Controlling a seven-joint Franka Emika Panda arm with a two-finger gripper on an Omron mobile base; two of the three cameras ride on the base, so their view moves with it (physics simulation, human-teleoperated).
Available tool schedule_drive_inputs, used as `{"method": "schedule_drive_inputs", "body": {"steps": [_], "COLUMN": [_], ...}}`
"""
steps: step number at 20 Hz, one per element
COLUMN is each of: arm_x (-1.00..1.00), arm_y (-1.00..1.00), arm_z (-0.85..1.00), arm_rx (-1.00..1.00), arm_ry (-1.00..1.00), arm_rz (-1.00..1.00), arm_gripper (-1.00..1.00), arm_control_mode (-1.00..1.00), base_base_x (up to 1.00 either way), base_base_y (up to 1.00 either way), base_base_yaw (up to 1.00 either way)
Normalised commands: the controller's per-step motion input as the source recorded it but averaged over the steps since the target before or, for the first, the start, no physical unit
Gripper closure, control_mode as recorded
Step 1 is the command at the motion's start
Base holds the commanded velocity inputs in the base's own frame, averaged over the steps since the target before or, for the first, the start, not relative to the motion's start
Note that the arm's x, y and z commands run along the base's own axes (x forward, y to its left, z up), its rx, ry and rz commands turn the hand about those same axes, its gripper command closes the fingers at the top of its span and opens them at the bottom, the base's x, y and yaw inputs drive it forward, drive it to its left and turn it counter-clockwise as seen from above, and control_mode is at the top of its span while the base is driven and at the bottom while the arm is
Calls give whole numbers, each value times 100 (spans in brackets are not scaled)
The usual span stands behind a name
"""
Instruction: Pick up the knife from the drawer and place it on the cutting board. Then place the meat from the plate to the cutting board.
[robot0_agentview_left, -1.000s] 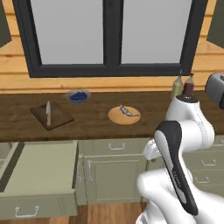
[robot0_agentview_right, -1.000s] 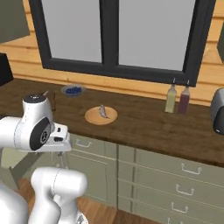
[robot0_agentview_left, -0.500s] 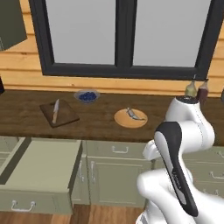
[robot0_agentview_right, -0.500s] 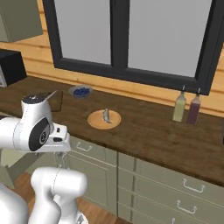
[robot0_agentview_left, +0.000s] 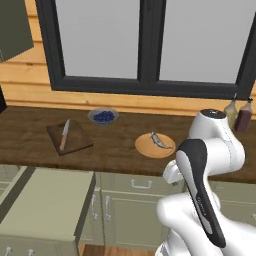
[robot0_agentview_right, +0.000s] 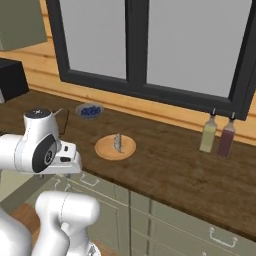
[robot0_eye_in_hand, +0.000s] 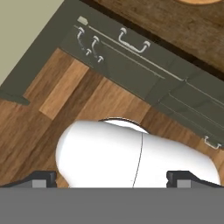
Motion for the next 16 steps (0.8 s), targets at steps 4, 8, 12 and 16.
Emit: {"method": "schedule_drive_inputs", "body": {"steps": [4, 8, 12, 16], "arm_x": [0, 0, 0, 0], "arm_y": [0, 0, 0, 0], "arm_z": [0, 0, 0, 0], "arm_rx": [0, 0, 0, 0], "arm_ry": [0, 0, 0, 0], "arm_rz": [0, 0, 0, 0], "arm_gripper": [-100, -100, -100, -100], "arm_control_mode": [100, 100, 100, 100], "base_base_x": [61, 34, 0, 0], "base_base_y": [1, 11, 0, 0], "base_base_yaw": [-2, -1, 0, 0]}}
